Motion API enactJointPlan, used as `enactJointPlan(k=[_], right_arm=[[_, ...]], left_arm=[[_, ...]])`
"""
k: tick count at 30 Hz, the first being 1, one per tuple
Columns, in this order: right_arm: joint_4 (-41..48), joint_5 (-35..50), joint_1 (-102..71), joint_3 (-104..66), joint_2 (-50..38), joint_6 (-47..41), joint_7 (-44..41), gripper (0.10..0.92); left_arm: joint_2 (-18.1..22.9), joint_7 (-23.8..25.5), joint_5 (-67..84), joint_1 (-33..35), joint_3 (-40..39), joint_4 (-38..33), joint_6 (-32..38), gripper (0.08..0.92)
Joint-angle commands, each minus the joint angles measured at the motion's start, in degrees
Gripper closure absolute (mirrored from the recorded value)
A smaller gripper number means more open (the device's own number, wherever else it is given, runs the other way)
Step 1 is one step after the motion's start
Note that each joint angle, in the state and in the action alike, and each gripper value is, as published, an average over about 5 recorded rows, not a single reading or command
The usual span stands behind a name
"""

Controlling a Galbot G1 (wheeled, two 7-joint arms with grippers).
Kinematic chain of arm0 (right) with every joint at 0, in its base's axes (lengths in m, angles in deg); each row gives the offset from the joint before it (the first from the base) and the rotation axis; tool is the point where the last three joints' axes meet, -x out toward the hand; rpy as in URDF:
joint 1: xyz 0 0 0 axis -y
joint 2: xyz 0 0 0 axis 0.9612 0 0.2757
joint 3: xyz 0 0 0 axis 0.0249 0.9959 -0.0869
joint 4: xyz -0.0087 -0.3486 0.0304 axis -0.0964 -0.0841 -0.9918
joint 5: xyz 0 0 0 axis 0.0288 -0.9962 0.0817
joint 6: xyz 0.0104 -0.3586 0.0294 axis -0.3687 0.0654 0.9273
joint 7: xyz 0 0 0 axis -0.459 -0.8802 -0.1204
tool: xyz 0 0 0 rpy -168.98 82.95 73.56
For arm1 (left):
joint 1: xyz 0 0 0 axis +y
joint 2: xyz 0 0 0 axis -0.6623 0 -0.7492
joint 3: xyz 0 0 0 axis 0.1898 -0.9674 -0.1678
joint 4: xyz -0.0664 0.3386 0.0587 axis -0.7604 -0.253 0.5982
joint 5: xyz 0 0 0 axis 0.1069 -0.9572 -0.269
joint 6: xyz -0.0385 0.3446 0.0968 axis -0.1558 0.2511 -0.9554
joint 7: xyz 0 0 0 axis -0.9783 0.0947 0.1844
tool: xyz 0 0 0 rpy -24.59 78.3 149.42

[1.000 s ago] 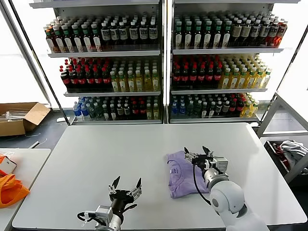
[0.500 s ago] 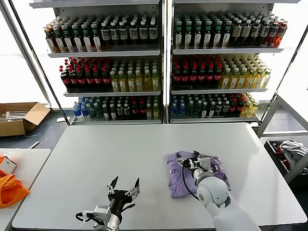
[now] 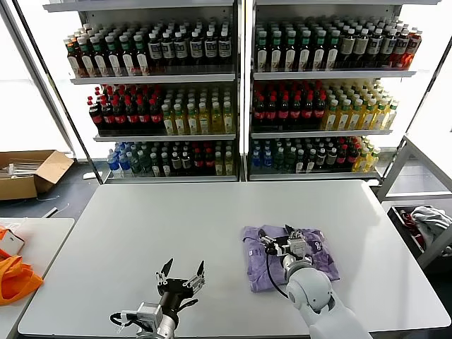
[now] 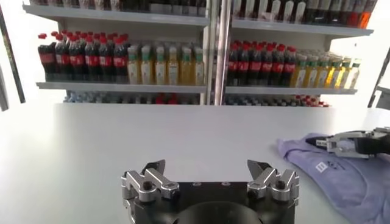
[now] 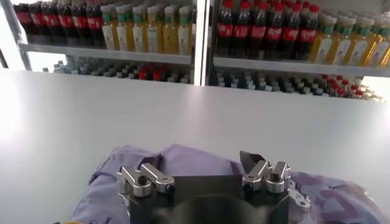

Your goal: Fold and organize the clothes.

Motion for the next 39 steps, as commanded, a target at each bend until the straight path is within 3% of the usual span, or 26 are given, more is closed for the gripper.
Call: enactJointPlan(k=[1, 7, 12, 20, 28, 39], right_arm=[[-9.9, -6.8, -3.2, -4.9, 0.4, 9.7, -1.5, 0.203], [-18.5, -8.1, -9.8, -12.6, -3.4, 8.2, 2.4, 0.203], [-20.6, -6.6, -18.2, -23.4, -8.0, 6.9, 1.3, 0.203], [-19.0, -7.8, -27.6, -29.6, -1.3, 10.1, -1.0, 0.203], [-19.0, -9.0, -28.0, -30.5, 0.4, 10.4, -0.2, 0.203], [-20.5, -9.1, -27.5, -29.5, -0.2, 10.0, 0.3, 0.203]], left_arm=[[1.3, 0.6, -4.4, 0.5, -0.5, 0.0, 2.2, 0.177], [2.3, 1.3, -3.5, 0.7, 0.0, -1.4, 7.3, 0.177], [2.6, 3.8, -3.6, 0.7, 0.4, -2.5, 11.1, 0.177], [2.8, 4.3, -3.4, -3.2, 3.4, 1.2, 15.3, 0.177], [1.1, 5.2, -6.4, -4.9, 5.2, 2.9, 12.1, 0.177], [1.5, 4.7, -6.5, -1.8, 4.6, 0.6, 12.4, 0.177]])
